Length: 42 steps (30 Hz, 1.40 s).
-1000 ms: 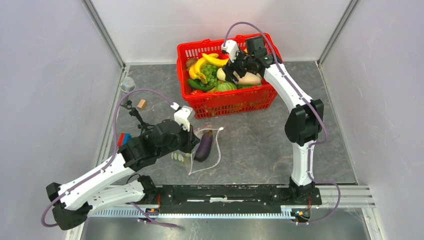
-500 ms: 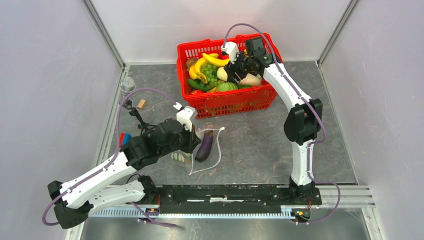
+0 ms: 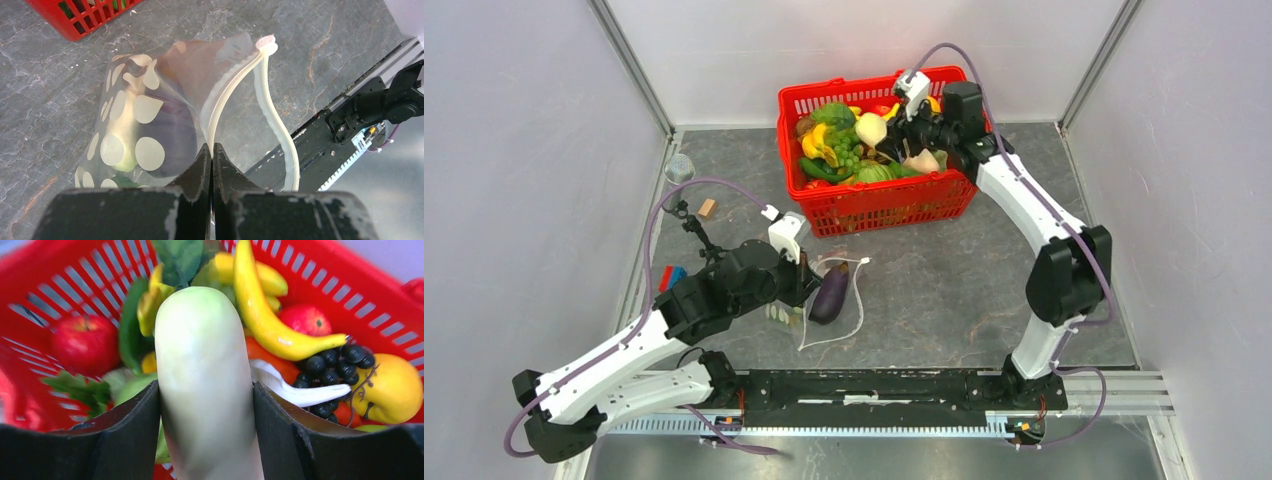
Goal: Place the food in the zip-top bag and seal the zipper
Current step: Adjust the fake vegetable in the bin.
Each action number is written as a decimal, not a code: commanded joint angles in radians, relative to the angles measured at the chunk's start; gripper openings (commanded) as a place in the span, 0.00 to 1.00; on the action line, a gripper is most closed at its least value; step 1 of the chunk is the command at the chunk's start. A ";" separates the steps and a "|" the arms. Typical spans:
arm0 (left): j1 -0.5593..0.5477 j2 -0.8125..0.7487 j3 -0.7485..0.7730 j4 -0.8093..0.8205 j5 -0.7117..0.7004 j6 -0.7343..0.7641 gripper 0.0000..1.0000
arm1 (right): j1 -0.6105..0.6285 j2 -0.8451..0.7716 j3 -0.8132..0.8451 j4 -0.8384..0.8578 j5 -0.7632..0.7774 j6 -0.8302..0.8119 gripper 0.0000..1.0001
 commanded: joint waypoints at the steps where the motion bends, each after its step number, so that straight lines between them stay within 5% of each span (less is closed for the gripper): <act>1: 0.005 -0.036 0.008 0.026 -0.004 0.000 0.02 | -0.028 -0.127 -0.114 0.366 -0.085 0.223 0.14; 11: 0.005 -0.051 -0.003 0.022 0.006 -0.012 0.02 | -0.084 -0.144 -0.301 0.647 -0.185 0.483 0.16; 20: 0.004 -0.068 -0.009 0.028 -0.014 -0.027 0.02 | -0.083 -0.147 -0.282 0.555 -0.174 0.414 0.16; 30: 0.005 -0.052 0.003 0.040 -0.011 -0.025 0.02 | -0.080 -0.346 -0.549 1.088 -0.382 0.551 0.16; 38: 0.005 -0.064 -0.006 0.050 0.004 -0.039 0.02 | -0.080 -0.367 -0.607 1.170 -0.373 0.556 0.15; 42: 0.005 -0.057 -0.003 0.051 0.013 -0.039 0.02 | -0.080 -0.312 -0.520 0.981 -0.297 0.452 0.15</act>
